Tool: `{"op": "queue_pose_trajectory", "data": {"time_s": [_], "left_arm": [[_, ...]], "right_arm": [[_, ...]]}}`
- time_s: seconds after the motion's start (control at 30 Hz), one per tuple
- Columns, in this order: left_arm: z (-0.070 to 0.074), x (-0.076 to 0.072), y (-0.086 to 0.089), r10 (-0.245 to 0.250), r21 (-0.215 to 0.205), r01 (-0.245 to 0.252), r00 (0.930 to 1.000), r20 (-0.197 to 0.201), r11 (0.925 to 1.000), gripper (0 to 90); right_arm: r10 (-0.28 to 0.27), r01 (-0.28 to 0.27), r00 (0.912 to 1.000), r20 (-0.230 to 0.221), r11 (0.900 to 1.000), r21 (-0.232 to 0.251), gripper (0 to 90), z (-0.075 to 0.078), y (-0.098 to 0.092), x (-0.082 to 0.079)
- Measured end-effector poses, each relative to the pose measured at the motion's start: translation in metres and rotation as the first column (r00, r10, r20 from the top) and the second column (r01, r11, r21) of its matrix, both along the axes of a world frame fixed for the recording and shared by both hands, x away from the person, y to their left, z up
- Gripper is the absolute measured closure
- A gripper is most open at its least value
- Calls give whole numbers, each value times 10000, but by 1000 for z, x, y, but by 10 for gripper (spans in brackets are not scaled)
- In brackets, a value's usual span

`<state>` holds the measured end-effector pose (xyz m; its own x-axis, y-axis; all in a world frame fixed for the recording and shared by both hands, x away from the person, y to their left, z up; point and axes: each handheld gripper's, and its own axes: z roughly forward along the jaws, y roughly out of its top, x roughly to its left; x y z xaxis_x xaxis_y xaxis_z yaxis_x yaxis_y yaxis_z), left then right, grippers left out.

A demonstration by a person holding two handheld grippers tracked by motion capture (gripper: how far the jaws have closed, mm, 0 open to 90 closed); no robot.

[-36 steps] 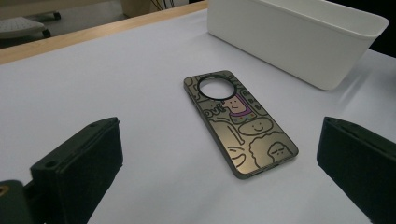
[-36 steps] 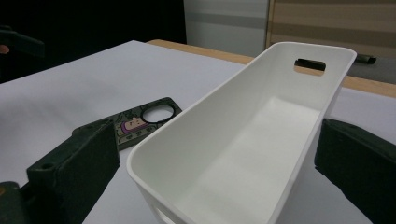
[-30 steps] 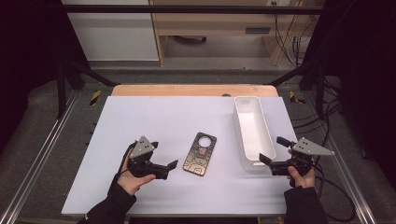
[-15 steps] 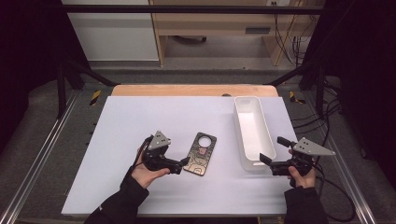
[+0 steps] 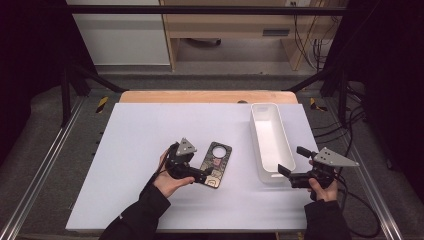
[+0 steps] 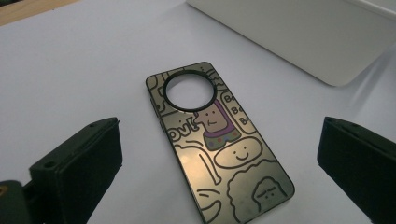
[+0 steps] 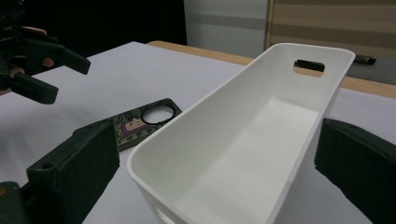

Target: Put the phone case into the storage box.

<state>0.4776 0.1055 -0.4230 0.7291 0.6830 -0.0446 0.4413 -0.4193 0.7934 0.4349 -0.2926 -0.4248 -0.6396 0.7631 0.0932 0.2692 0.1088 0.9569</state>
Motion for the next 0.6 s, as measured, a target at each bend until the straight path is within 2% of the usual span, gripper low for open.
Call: {"op": "queue_pose_trajectory", "data": {"time_s": [0.37, 0.6], "left_arm": [[-9, 12, -19, 138, 517, -123, 9995, -294, 9986, 0], [-18, 24, -32, 412, 874, -358, 9973, -602, 9955, 0]], "right_arm": [[0, 0, 10000, 11, 10000, -11, 4, 0, 0, 0], [-3, 3, 10000, -12, 10000, -8, 4, 0, 0, 0]]}}
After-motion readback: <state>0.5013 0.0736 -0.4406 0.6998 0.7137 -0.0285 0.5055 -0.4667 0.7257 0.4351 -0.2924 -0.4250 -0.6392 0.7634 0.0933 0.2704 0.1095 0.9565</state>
